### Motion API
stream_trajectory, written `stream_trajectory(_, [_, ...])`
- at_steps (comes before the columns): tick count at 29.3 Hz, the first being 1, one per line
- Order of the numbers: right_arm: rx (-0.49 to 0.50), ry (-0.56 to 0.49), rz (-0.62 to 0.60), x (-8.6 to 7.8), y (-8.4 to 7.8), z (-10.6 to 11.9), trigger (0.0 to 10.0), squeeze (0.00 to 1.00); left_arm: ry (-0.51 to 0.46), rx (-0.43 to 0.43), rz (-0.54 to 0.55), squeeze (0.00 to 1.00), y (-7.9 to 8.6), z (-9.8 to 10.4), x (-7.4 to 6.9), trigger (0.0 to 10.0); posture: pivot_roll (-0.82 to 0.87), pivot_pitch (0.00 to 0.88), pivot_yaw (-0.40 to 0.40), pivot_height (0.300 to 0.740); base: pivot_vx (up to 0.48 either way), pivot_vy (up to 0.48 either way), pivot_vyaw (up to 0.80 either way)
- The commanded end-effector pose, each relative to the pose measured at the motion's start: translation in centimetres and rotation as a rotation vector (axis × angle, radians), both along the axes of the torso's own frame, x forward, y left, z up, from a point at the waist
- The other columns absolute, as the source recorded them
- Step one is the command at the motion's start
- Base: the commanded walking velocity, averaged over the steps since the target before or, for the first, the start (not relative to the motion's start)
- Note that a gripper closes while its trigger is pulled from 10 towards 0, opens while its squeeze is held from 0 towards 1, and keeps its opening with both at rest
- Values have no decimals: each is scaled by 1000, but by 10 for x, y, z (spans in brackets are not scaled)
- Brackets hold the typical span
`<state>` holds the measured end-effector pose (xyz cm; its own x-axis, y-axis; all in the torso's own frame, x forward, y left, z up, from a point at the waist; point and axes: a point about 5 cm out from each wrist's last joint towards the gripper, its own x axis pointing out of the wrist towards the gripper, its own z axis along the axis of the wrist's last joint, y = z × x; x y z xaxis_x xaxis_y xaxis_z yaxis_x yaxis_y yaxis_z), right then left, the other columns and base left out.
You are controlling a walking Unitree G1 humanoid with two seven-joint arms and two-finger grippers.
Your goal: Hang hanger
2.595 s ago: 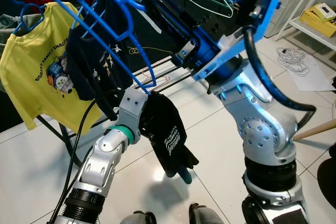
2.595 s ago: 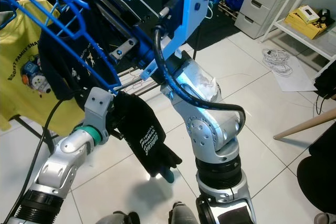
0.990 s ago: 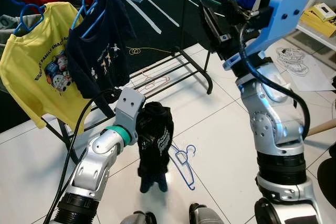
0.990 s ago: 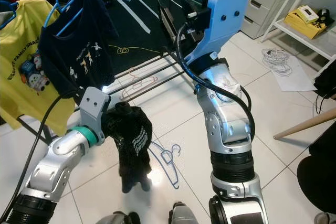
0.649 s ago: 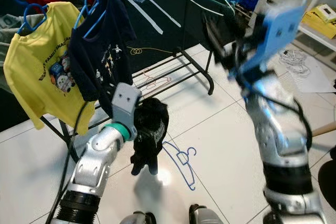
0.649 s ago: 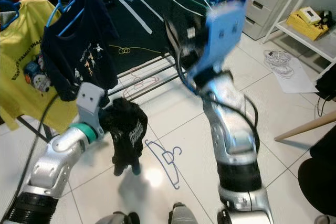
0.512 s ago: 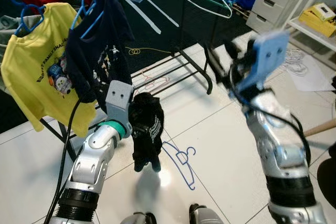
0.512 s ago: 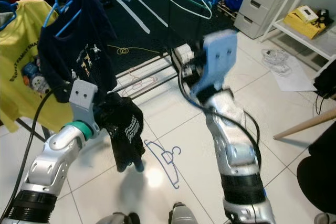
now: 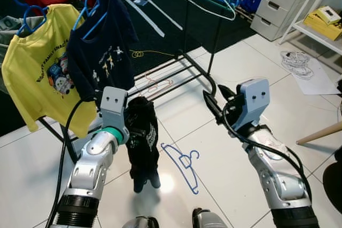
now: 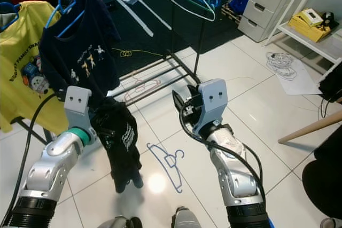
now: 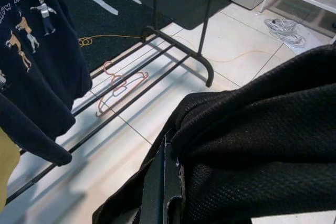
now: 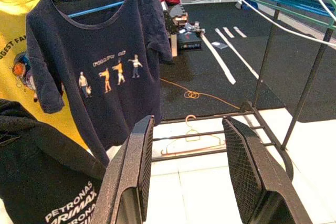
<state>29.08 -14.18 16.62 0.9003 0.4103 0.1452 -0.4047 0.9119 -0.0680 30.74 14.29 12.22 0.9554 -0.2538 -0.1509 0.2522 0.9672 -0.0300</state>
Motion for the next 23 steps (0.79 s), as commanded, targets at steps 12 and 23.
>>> stream_trajectory(12, [3,-6,-200,-10,-2,-43,10000,0,-162,97,136,0,3,1,-3,10000,-129,12,81,740,0,0,0])
stream_trajectory(23, [-6,-27,-221,-7,-6,-40,10000,0,-219,78,168,0,3,16,6,10000,-120,23,68,740,0,0,0])
